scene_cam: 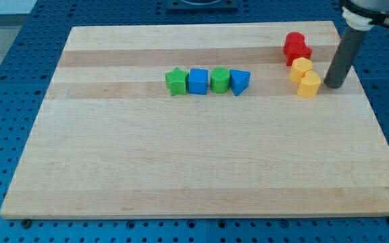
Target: Place the yellow heart below the blue triangle
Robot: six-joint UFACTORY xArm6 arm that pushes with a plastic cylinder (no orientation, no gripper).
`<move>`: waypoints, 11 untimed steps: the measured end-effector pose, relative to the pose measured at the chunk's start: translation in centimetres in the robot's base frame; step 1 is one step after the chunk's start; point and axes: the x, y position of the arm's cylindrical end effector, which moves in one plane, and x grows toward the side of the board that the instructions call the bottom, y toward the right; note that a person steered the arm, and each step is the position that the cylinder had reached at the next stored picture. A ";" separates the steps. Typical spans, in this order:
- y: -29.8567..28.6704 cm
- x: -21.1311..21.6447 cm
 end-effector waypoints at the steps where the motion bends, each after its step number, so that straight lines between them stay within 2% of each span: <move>1: -1.4 2.9; 2: -2.9 3.2; 5: 0.8 -1.1; 7: -5.0 -1.1; 9: -9.2 0.3; 11: -9.7 4.3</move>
